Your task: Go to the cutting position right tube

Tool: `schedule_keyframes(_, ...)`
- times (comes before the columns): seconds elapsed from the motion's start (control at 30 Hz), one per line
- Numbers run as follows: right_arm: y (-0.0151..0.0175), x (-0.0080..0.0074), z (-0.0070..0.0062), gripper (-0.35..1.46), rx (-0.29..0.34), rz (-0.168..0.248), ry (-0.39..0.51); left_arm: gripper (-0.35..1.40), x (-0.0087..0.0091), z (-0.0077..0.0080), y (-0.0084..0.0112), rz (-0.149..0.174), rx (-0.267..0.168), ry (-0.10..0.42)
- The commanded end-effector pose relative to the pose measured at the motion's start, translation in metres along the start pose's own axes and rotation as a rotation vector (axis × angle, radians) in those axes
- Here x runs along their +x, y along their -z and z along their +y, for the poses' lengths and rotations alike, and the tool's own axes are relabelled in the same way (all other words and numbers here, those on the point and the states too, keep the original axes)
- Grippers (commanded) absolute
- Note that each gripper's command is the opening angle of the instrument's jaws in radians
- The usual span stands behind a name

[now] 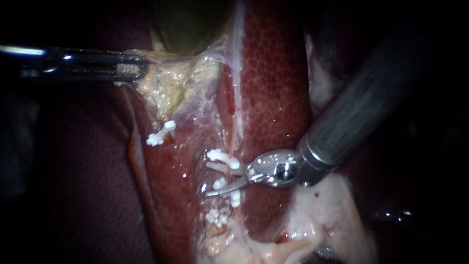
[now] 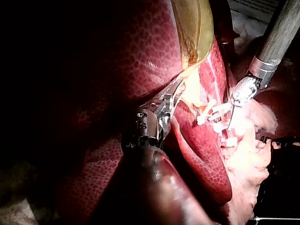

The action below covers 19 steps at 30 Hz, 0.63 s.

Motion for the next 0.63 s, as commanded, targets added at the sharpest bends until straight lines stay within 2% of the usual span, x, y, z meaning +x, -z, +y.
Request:
schedule_keyframes(0.03, -0.0001, 0.0001, 0.0000, 1.36, -0.001, 0.002, 0.000, -0.35, 0.0000, 0.0000, 0.0000, 0.000, 0.000, 0.000)
schedule_keyframes(0.63, 0.0000, 0.0000, 0.0001, 1.36, 0.001, 0.002, -0.004, -0.35, 0.0000, -0.0001, 0.0000, 0.000, -0.001, 0.000)
